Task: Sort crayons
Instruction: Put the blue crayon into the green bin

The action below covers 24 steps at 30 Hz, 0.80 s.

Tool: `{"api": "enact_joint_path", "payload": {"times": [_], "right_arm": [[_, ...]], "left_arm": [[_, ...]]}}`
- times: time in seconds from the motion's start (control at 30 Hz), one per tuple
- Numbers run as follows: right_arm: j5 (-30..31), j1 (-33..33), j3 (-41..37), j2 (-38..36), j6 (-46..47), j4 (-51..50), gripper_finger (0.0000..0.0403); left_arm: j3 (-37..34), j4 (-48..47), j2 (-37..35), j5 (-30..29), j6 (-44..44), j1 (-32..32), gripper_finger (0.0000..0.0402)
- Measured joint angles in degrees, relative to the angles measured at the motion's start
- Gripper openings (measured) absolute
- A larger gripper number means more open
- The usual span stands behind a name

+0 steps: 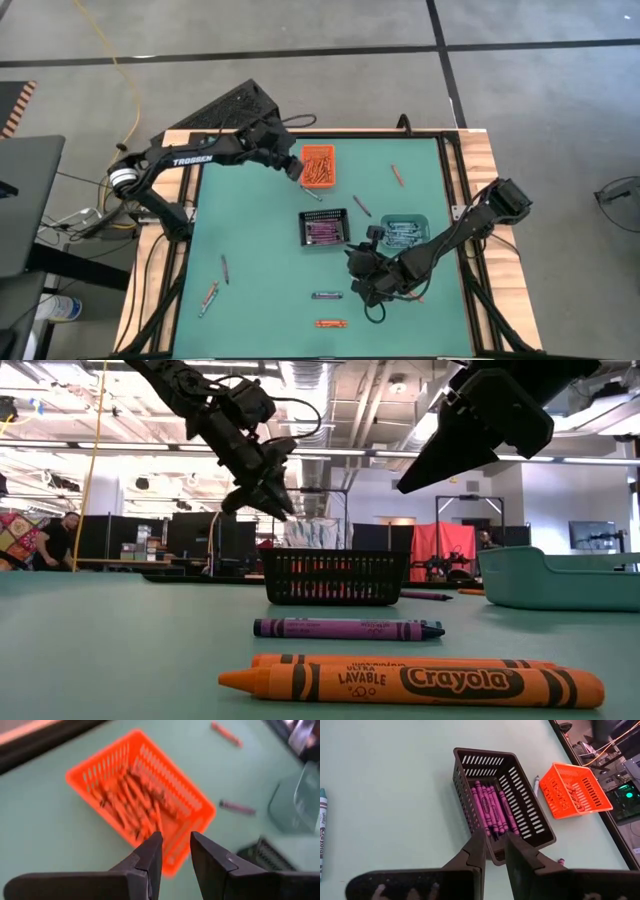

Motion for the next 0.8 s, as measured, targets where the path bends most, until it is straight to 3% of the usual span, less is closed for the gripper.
{"api": "enact_joint_path", "payload": {"times": [0.17,0.37,0.47,0.53,0.63,0.8], "right_arm": [[-0.32,0.63,0.0,0.0,0.04,-0.03,0.0072],[-4.45,3.27,0.0,0.0,4.57,0.37,0.0072],[-7.15,4.92,0.0,-0.03,7.58,0.28,0.0072],[-12.91,6.04,0.01,-0.61,9.73,-0.42,0.0072],[-22.43,7.69,2.21,-1.59,15.24,-5.79,0.007],[-30.9,10.94,6.43,-1.88,25.64,-19.05,0.0065]], "left_arm": [[0.0,-10.01,-3.35,-4.4,6.84,-4.2,0.0089],[-0.08,-18.27,-8.33,-13.99,10.34,-16.58,0.0089],[-2.02,-15.15,-10.84,-19.89,10.47,-25.11,0.0089],[-4.53,-11.38,-12.21,-22.44,10.49,-30.74,0.0089],[-9.35,-4.5,-13.88,-24.1,9.84,-38.05,0.0089],[-18.47,11.08,-14.71,-24.9,8.91,-47.85,0.0089]]}}
